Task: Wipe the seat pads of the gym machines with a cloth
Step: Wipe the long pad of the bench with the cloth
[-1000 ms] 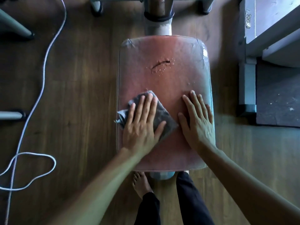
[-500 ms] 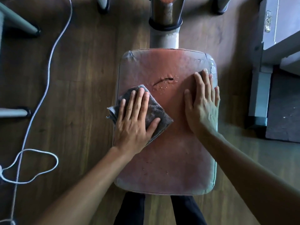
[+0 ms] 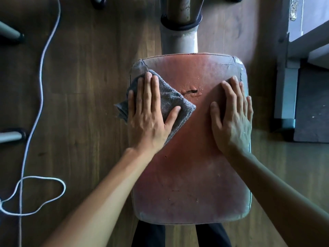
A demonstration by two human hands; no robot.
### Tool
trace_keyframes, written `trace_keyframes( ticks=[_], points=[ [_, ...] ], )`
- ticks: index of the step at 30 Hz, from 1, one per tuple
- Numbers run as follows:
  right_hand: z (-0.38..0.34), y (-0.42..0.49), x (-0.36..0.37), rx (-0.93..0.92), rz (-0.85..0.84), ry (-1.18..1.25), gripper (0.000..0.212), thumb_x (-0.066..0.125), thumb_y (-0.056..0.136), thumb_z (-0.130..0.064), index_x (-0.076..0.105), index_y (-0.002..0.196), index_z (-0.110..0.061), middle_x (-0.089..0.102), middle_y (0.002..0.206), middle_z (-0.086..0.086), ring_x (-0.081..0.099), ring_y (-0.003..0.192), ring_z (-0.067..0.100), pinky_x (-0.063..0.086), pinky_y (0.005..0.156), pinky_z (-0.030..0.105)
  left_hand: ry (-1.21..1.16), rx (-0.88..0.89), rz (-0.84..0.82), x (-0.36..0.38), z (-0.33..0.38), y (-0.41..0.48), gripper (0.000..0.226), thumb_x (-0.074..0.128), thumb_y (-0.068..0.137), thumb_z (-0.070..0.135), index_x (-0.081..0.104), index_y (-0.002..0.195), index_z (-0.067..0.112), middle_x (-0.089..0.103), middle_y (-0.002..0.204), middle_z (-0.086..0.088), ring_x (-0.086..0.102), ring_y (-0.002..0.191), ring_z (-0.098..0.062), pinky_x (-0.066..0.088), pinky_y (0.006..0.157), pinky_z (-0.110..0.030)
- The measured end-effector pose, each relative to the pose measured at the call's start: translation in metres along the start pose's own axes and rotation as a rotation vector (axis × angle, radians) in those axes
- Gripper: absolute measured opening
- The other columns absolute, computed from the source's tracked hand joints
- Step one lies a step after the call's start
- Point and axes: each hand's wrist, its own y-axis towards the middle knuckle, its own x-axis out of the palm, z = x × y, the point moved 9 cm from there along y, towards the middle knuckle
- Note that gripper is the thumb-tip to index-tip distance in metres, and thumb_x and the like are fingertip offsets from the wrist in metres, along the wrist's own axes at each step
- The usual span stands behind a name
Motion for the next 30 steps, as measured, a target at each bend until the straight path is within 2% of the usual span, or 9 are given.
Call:
trace_keyframes(
  ticks=[4, 10, 12, 14, 16, 18, 22, 26, 30],
  points=[
    [-0.001, 0.0, 0.0, 0.007, -0.02, 0.01, 0.053, 0.042, 0.101, -0.035, 0.032, 0.151, -0.023, 0.02, 0.164, -0.003, 0.012, 0.152, 0.012, 0.009, 0.124, 0.041, 0.017, 0.146, -0.033, 0.003, 0.001, 0.009, 0.083, 0.028, 0.099, 0.064, 0.018, 0.155, 0.002, 0.017, 0.163, -0.014, 0.014, 0.152, -0.027, 0.015, 0.122, -0.049],
    [-0.025, 0.008, -0.011, 0.029, 0.032, 0.215, 0.043, 0.049, 0.096, -0.029, 0.051, 0.137, -0.017, 0.038, 0.155, 0.002, 0.028, 0.147, 0.016, 0.014, 0.122, 0.047, -0.12, 0.112, -0.053, -0.004, 0.011, 0.01, 0.074, 0.026, 0.102, 0.055, 0.017, 0.155, 0.003, 0.014, 0.164, -0.014, 0.009, 0.152, -0.026, 0.006, 0.124, -0.048],
    [-0.071, 0.006, -0.01, -0.13, 0.039, 0.306, 0.034, 0.051, 0.099, -0.02, 0.058, 0.131, -0.01, 0.046, 0.149, 0.006, 0.037, 0.141, 0.019, 0.025, 0.119, 0.042, -0.348, -0.017, 0.018, -0.015, -0.004, 0.002, 0.062, 0.032, 0.104, 0.04, 0.023, 0.154, 0.005, 0.018, 0.163, -0.012, 0.012, 0.152, -0.025, 0.01, 0.123, -0.05],
    [-0.12, -0.001, 0.008, -0.299, -0.068, 0.378, 0.032, 0.05, 0.099, -0.012, 0.061, 0.128, -0.006, 0.05, 0.146, 0.009, 0.041, 0.139, 0.021, 0.031, 0.117, 0.035, -0.468, -0.257, 0.107, -0.016, -0.035, -0.028, 0.055, 0.035, 0.104, 0.028, 0.026, 0.153, 0.004, 0.022, 0.162, -0.012, 0.017, 0.151, -0.025, 0.018, 0.12, -0.054],
    [-0.153, -0.009, 0.035, -0.417, -0.186, 0.31, 0.036, 0.046, 0.102, -0.019, 0.058, 0.135, -0.01, 0.046, 0.151, 0.007, 0.036, 0.144, 0.022, 0.026, 0.12, 0.036, -0.485, -0.416, 0.125, -0.009, -0.055, -0.067, 0.053, 0.034, 0.105, 0.024, 0.026, 0.152, 0.002, 0.022, 0.161, -0.014, 0.022, 0.15, -0.026, 0.024, 0.117, -0.056],
    [-0.162, -0.012, 0.061, -0.49, -0.25, 0.122, 0.047, 0.037, 0.104, -0.035, 0.045, 0.147, -0.018, 0.032, 0.16, 0.003, 0.021, 0.151, 0.02, 0.013, 0.124, 0.037, -0.493, -0.464, 0.102, 0.001, -0.06, -0.096, 0.053, 0.033, 0.104, 0.024, 0.03, 0.15, 0.0, 0.027, 0.159, -0.016, 0.026, 0.148, -0.027, 0.028, 0.116, -0.055],
    [-0.156, -0.014, 0.076, -0.622, -0.196, -0.148, 0.058, 0.034, 0.103, -0.05, 0.032, 0.154, -0.023, 0.024, 0.163, 0.001, 0.017, 0.152, 0.02, 0.01, 0.124, 0.038, -0.652, -0.446, 0.108, 0.006, -0.055, -0.097, 0.056, 0.033, 0.105, 0.03, 0.026, 0.152, 0.001, 0.027, 0.159, -0.017, 0.024, 0.149, -0.026, 0.026, 0.117, -0.054],
    [-0.142, -0.007, 0.07, -0.547, -0.142, -0.169, 0.058, 0.034, 0.103, -0.049, 0.029, 0.155, -0.024, 0.022, 0.163, 0.0, 0.015, 0.152, 0.02, 0.008, 0.124, 0.039, -0.569, -0.342, 0.132, -0.002, -0.044, -0.078, 0.053, 0.044, 0.101, 0.011, 0.03, 0.15, -0.002, 0.029, 0.158, -0.019, 0.025, 0.148, -0.03, 0.026, 0.117, -0.055],
    [-0.116, 0.004, 0.057, -0.447, -0.119, -0.214, 0.059, 0.031, 0.104, -0.05, 0.025, 0.156, -0.024, 0.018, 0.165, 0.001, 0.011, 0.153, 0.02, 0.008, 0.124, 0.041, -0.476, -0.22, 0.085, -0.006, -0.023, -0.058, 0.052, 0.04, 0.101, 0.011, 0.03, 0.151, 0.0, 0.025, 0.16, -0.015, 0.02, 0.151, -0.028, 0.021, 0.12, -0.051]
  ],
)
